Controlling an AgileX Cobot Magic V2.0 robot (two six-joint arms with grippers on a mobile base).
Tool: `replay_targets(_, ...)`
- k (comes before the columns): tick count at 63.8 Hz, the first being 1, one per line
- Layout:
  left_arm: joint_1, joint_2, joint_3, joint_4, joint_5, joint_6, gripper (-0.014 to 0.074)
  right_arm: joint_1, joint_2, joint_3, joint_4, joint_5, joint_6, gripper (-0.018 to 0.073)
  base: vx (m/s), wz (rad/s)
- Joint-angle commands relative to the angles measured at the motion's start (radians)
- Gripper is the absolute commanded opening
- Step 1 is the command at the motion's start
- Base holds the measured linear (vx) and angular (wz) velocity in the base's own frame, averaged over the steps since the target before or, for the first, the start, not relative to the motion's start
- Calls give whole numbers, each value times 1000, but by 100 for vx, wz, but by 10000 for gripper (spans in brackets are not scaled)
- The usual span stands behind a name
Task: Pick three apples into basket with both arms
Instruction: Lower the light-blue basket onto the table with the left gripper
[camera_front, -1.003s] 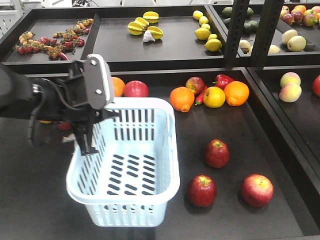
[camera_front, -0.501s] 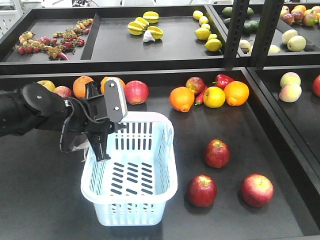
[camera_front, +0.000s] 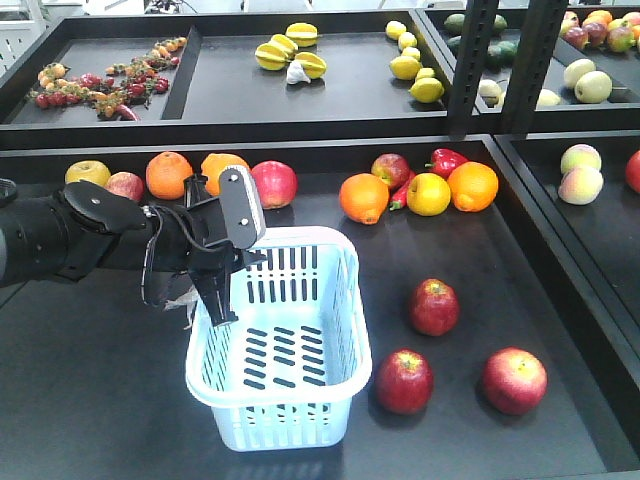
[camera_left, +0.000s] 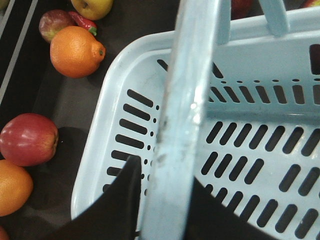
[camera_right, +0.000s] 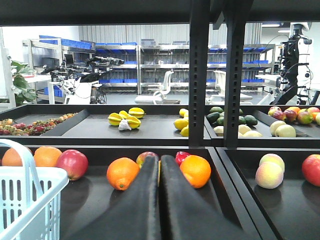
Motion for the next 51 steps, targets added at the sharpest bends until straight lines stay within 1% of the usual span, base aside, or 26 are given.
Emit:
replay_targets(1,0,-48,-31,-55,-10,14,15,-1,-10,15,-5,-69,-6,-9,0,0)
replay_targets(11,0,-48,-31,-55,6,19,78,-1,-10,15,-5,-69,-6,-9,0,0)
replay_targets(19,0,-48,-31,-54,9,19,166,-1,-10,15,-5,-69,-6,-9,0,0)
replay_targets(24,0,-48,-31,-50,9,20,232,-1,-10,15,-5,-69,-6,-9,0,0)
replay_targets(34,0,-48,-31,-44,22,20,394,-1,-10,15,-5,-69,-6,-9,0,0)
replay_targets(44,0,-48,-31,-46,34,19,589,-1,-10,15,-5,-69,-6,-9,0,0)
replay_targets(51,0,-50,-31,-46,34,9,672,-1,-10,15,-5,-69,-6,-9,0,0)
